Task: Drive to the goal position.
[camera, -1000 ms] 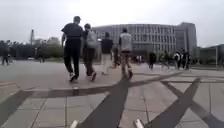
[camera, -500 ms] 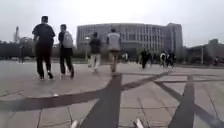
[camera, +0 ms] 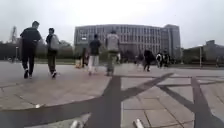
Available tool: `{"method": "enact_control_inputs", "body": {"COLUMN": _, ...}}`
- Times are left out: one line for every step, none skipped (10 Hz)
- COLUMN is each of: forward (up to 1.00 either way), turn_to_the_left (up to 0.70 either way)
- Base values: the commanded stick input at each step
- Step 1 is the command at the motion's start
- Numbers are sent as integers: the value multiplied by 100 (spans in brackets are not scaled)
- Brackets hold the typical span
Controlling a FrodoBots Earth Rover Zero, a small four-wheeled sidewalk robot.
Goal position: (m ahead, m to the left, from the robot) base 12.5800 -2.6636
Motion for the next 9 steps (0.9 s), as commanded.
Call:
{"method": "enact_control_inputs", "body": {"forward": 85, "turn_to_the_left": -3}}
{"method": "enact_control_inputs", "body": {"forward": 85, "turn_to_the_left": -3}}
{"method": "enact_control_inputs", "body": {"forward": 85, "turn_to_the_left": -3}}
{"method": "enact_control_inputs", "body": {"forward": 85, "turn_to_the_left": -3}}
{"method": "enact_control_inputs", "body": {"forward": 85, "turn_to_the_left": -3}}
{"method": "enact_control_inputs", "body": {"forward": 85, "turn_to_the_left": -3}}
{"method": "enact_control_inputs", "body": {"forward": 85, "turn_to_the_left": -3}}
{"method": "enact_control_inputs", "body": {"forward": 85, "turn_to_the_left": -3}}
{"method": "enact_control_inputs", "body": {"forward": 85, "turn_to_the_left": -11}}
